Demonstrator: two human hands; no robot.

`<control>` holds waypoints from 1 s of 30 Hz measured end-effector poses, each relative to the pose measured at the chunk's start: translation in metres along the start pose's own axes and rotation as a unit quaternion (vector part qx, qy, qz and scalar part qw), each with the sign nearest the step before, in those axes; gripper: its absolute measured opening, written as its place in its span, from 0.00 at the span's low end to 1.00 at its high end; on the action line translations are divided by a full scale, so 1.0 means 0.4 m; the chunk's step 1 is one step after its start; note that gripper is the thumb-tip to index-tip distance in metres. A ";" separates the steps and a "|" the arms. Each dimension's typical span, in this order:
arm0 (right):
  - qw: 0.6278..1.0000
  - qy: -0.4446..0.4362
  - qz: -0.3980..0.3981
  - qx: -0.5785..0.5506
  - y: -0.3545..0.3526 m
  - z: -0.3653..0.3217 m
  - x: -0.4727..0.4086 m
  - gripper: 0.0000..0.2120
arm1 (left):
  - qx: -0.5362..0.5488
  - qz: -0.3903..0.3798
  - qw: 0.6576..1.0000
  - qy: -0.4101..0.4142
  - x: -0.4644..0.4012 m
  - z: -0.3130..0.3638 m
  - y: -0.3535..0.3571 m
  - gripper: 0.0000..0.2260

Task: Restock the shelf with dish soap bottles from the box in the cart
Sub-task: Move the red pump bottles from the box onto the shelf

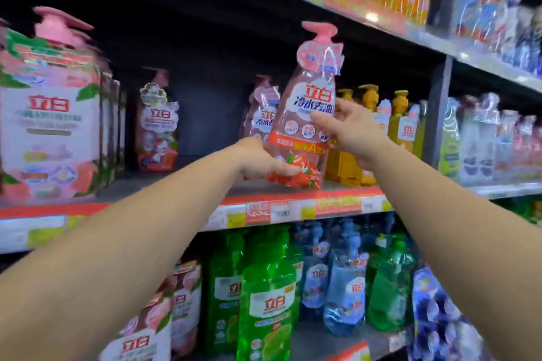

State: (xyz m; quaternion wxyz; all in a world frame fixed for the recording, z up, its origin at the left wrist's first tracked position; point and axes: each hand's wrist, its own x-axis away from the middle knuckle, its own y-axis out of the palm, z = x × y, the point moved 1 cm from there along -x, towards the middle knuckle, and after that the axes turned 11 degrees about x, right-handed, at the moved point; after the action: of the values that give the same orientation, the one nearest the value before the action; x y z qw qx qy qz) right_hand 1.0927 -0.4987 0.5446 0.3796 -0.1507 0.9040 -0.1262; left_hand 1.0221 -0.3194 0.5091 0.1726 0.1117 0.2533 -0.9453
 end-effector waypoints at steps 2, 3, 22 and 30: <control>1.000 -0.021 -0.017 0.009 0.002 0.052 -0.048 0.15 | -0.004 0.001 1.000 -0.021 -0.061 -0.026 0.029 0.46; 0.999 -0.028 -0.028 0.012 0.003 0.079 -0.072 0.16 | 0.003 0.001 1.000 -0.025 -0.084 -0.032 0.043 0.45; 0.952 0.078 -0.161 0.248 0.031 0.325 -0.256 0.38 | -0.145 0.165 0.966 -0.135 -0.302 -0.040 0.194 0.31; 0.941 0.089 -0.135 0.298 0.047 0.331 -0.284 0.37 | -0.249 0.203 0.941 -0.106 -0.333 -0.038 0.182 0.25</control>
State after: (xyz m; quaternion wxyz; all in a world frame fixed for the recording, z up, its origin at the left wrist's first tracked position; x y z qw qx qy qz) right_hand 1.2609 -0.4547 0.5220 0.3043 -0.1396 0.8264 -0.4528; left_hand 1.1737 -0.3349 0.5040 0.4093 0.0132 0.4331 -0.8030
